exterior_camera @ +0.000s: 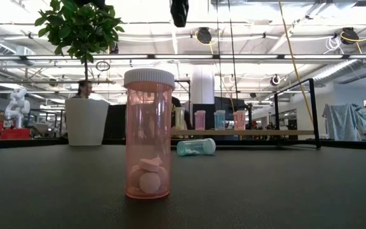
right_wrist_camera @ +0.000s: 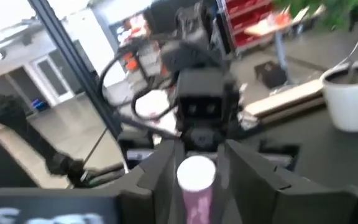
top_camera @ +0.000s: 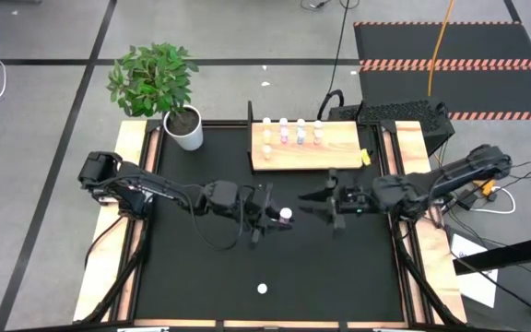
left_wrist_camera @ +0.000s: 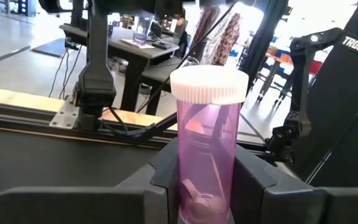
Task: Pick and place medicine bottles onto shelf by color
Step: Put the pink pill bottle on the shelf aligned with the other pink pill bottles
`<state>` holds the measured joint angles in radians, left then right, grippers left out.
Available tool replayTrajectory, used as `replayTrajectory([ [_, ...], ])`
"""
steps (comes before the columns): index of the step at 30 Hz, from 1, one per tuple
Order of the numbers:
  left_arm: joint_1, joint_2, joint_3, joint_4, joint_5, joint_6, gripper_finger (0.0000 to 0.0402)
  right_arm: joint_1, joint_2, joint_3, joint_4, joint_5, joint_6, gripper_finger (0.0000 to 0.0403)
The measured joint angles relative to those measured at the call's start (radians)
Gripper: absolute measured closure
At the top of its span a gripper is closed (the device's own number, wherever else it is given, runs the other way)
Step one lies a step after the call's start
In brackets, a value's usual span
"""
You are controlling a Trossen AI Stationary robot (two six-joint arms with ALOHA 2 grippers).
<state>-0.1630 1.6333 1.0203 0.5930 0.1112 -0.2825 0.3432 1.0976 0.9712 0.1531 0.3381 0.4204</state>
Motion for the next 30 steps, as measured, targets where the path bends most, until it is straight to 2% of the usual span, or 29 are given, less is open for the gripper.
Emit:
replayTrajectory([
  [3,0.007,0.0,0.0,0.0,-0.001,0.0,0.0304,-0.015,0.037,0.0,0.001,-0.049,0.022,0.0287],
  [9,0.009,0.0,0.0,-0.006,-0.004,-0.012,0.0303,-0.017,0.091,-0.001,0.008,-0.06,0.024,0.0327],
  [16,0.008,0.006,-0.003,-0.024,0.002,-0.014,0.0303,-0.037,0.134,0.002,-0.035,-0.132,0.064,0.0354],
  [22,0.003,0.006,-0.003,-0.015,-0.01,-0.034,0.0303,-0.036,0.111,0.001,-0.047,-0.142,0.036,0.0358],
  [26,0.006,0.0,0.001,0.001,-0.033,-0.031,0.0303,-0.039,0.058,-0.003,-0.022,-0.102,-0.049,0.0355],
  [30,0.006,-0.003,0.003,-0.011,-0.033,0.006,0.0303,-0.056,0.023,-0.002,-0.032,-0.092,-0.183,0.0322],
])
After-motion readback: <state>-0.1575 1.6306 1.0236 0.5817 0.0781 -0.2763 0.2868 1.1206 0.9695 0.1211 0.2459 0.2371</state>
